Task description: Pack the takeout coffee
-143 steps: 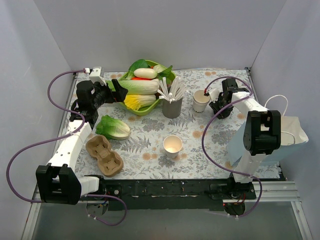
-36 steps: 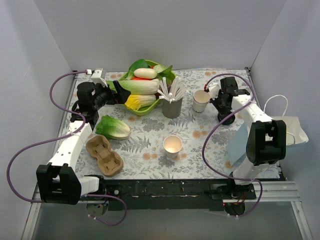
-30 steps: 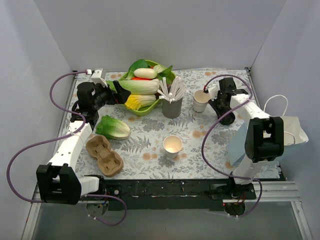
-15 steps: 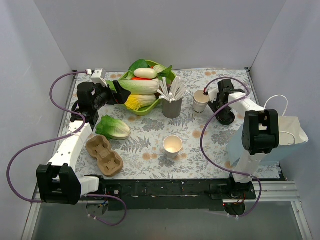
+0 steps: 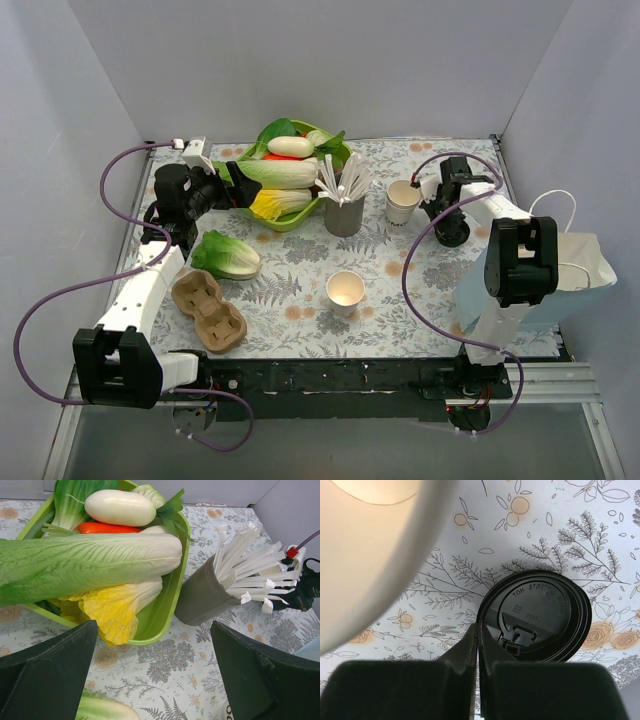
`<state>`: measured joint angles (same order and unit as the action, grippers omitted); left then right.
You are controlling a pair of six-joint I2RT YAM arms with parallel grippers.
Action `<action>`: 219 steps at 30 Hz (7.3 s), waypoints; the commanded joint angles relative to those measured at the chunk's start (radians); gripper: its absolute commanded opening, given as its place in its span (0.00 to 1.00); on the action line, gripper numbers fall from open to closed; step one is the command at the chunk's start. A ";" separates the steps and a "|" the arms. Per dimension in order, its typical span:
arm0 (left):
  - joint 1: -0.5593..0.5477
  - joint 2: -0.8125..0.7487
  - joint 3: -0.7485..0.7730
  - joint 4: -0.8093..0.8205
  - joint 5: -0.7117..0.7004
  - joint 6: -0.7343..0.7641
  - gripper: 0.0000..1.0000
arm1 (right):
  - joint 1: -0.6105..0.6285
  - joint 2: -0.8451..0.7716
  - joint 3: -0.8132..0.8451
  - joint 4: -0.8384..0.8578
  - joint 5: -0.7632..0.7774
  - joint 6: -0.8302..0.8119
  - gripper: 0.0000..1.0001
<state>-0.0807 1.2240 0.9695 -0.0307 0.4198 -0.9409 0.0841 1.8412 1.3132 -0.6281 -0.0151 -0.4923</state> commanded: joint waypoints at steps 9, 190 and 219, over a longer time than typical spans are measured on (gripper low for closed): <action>-0.002 0.005 0.014 0.000 0.007 0.004 0.98 | -0.017 -0.068 0.078 -0.051 -0.048 0.015 0.01; -0.005 0.049 0.031 0.008 0.028 -0.004 0.98 | 0.005 -0.025 -0.039 -0.105 0.119 -0.055 0.21; -0.008 0.060 0.026 0.026 0.037 -0.024 0.98 | 0.100 -0.164 -0.006 -0.136 0.152 -0.146 0.02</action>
<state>-0.0837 1.2972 0.9756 -0.0216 0.4431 -0.9653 0.1593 1.7325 1.2961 -0.7639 0.1246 -0.6113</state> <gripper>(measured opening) 0.982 0.081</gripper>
